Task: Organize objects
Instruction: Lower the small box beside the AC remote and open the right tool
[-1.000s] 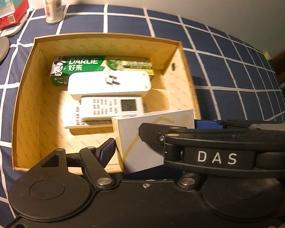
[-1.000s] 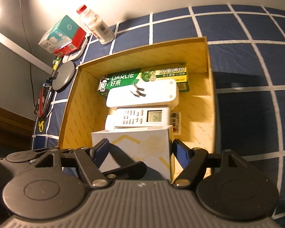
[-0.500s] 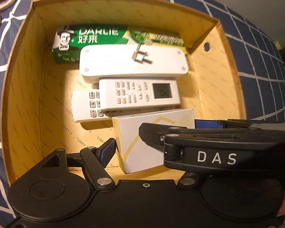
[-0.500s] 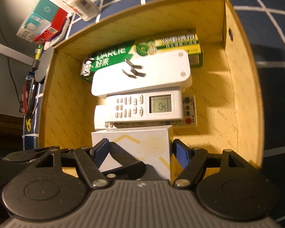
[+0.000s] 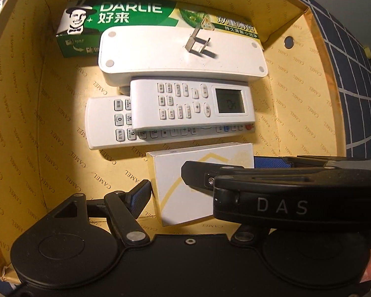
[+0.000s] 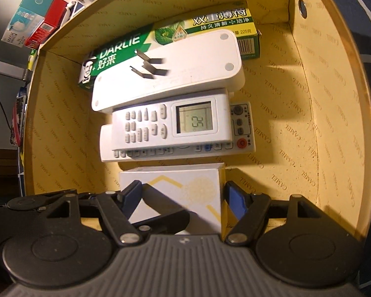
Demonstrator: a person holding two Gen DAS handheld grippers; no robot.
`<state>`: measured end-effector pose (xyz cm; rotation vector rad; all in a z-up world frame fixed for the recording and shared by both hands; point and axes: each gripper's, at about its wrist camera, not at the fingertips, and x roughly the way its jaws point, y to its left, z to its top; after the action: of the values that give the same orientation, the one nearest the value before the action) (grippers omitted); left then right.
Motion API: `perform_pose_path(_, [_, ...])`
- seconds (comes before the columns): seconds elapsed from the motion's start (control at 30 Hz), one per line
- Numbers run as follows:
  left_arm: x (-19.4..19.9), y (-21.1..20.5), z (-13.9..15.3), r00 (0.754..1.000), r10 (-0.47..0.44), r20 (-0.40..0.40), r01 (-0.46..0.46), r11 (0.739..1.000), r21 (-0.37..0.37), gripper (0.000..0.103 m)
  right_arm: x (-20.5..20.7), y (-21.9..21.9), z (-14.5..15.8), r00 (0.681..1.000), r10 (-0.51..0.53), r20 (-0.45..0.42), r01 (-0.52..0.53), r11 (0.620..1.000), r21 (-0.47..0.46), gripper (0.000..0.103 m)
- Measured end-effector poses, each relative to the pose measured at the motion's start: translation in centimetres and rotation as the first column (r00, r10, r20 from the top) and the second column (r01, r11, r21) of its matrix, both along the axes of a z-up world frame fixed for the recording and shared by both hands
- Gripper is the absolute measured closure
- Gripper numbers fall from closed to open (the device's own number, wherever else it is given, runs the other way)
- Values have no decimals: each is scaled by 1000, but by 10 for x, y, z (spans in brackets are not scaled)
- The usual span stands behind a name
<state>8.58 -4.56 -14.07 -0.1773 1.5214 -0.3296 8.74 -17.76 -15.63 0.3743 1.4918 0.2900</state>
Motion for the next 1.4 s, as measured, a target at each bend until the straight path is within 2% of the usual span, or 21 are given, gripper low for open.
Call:
perform_pose_path(0.33, [9,2,-9,1000,-2,-27,2,1000,10,35,10,1,-12,999,-2,-37,2,1000,-3,31])
perform_pose_path(0.7, [17,1,-6,1000,2,-27,-1,1000,22,35,18,-1,-11,999,-5,-36,4,1000,-4,31])
perform_pose_path(0.73, [17,3,-6,998,57,-19,-56,998,26,35,18,0,-11,999,-4,-36,4,1000,-5,30])
perform_pose_path(0.87, [15,4,-2,998,63,-5,-62,998,32,34,17,2,-10,1000,0,-30,0,1000,-15,30])
perform_pose_path(1.1, [5,13,19,993,102,57,-106,992,71,31,12,2,9,999,15,37,-13,998,-58,30])
perform_pose_path(1.4, [-17,15,53,978,143,154,-164,978,131,24,1,-6,58,987,34,159,-22,997,-78,29])
